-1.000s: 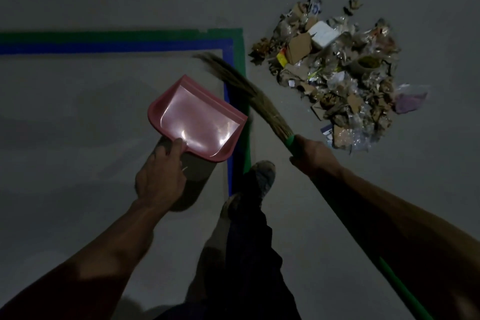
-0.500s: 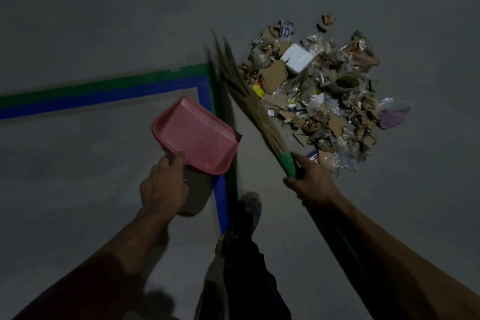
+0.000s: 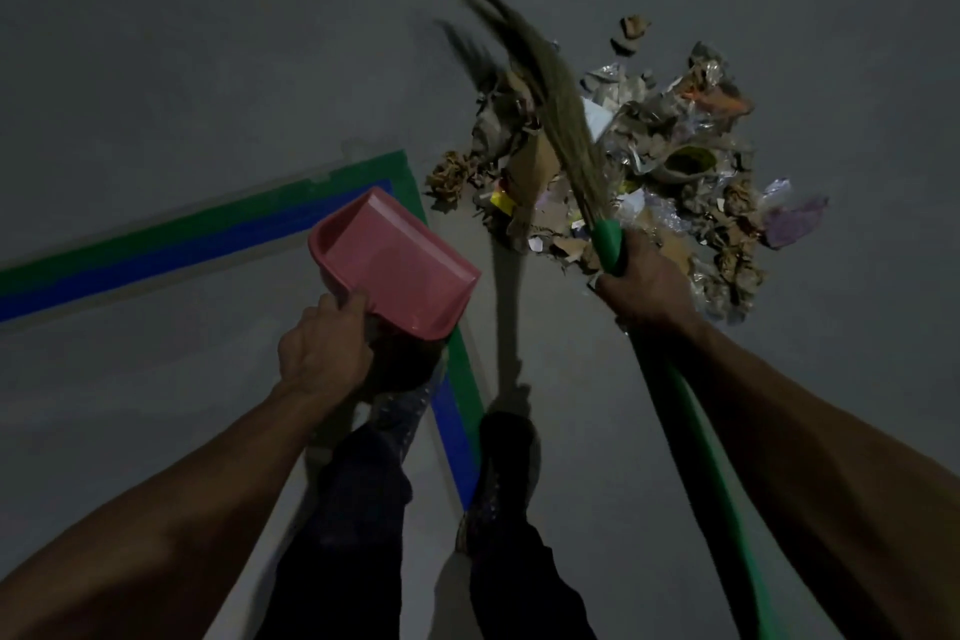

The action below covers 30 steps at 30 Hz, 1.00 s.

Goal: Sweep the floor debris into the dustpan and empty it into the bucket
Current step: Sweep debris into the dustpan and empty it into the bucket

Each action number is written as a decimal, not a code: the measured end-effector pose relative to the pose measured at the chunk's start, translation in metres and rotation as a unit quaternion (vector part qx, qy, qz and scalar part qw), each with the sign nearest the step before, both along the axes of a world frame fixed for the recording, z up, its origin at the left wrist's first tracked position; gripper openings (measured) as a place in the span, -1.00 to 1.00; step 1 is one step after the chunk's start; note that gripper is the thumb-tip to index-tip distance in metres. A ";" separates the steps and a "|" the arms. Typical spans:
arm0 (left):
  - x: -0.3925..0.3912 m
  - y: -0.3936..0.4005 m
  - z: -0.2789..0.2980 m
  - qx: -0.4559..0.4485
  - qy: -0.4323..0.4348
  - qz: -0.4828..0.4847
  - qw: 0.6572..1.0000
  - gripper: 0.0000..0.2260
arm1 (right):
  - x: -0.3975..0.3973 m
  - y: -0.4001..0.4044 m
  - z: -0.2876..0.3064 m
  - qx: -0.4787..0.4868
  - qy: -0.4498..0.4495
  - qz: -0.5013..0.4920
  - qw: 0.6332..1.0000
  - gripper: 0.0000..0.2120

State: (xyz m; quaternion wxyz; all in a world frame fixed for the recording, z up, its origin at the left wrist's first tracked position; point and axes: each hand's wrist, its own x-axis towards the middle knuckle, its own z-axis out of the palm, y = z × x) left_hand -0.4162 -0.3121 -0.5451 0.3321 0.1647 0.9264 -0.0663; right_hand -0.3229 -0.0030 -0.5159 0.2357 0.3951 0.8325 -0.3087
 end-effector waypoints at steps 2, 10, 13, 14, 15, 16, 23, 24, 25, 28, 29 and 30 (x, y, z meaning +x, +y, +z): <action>-0.021 0.001 -0.018 -0.001 -0.007 -0.018 1.000 -0.52 | -0.016 0.010 -0.015 -0.008 0.011 -0.037 0.999 -0.60; -0.091 -0.007 -0.086 0.010 -0.020 -0.093 0.995 -0.48 | -0.054 0.057 -0.078 0.060 -0.031 -0.095 0.993 -0.56; -0.106 -0.005 -0.099 0.016 -0.033 -0.113 0.993 -0.41 | -0.057 0.064 -0.093 0.056 -0.056 -0.096 0.992 -0.58; -0.110 -0.002 -0.102 0.021 -0.033 -0.117 0.992 -0.40 | -0.056 0.063 -0.095 0.051 -0.064 -0.090 0.993 -0.59; -0.113 0.000 -0.105 0.028 -0.034 -0.118 0.992 -0.41 | -0.055 0.059 -0.097 0.050 -0.073 -0.077 0.993 -0.60; -0.117 0.004 -0.108 0.036 -0.036 -0.119 0.992 -0.41 | -0.053 0.055 -0.099 0.052 -0.075 -0.064 0.994 -0.61; -0.140 0.030 -0.116 0.096 -0.051 -0.140 0.984 -0.50 | -0.028 0.015 -0.090 0.067 -0.056 0.003 0.996 -0.71; -0.143 0.033 -0.116 0.093 -0.050 -0.141 0.984 -0.50 | -0.025 0.014 -0.086 0.074 -0.045 0.012 0.996 -0.69; -0.146 0.034 -0.116 0.089 -0.050 -0.141 0.985 -0.50 | -0.023 0.014 -0.082 0.077 -0.038 0.014 0.996 -0.66; -0.151 0.034 -0.116 0.077 -0.050 -0.140 0.986 -0.52 | -0.035 0.026 -0.069 0.075 -0.017 -0.004 0.997 -0.58; -0.151 0.032 -0.117 0.077 -0.049 -0.137 0.986 -0.54 | -0.044 0.032 -0.067 0.078 -0.008 -0.006 0.997 -0.56; -0.151 0.030 -0.118 0.076 -0.046 -0.131 0.987 -0.56 | -0.057 0.038 -0.067 0.081 0.001 -0.004 0.997 -0.54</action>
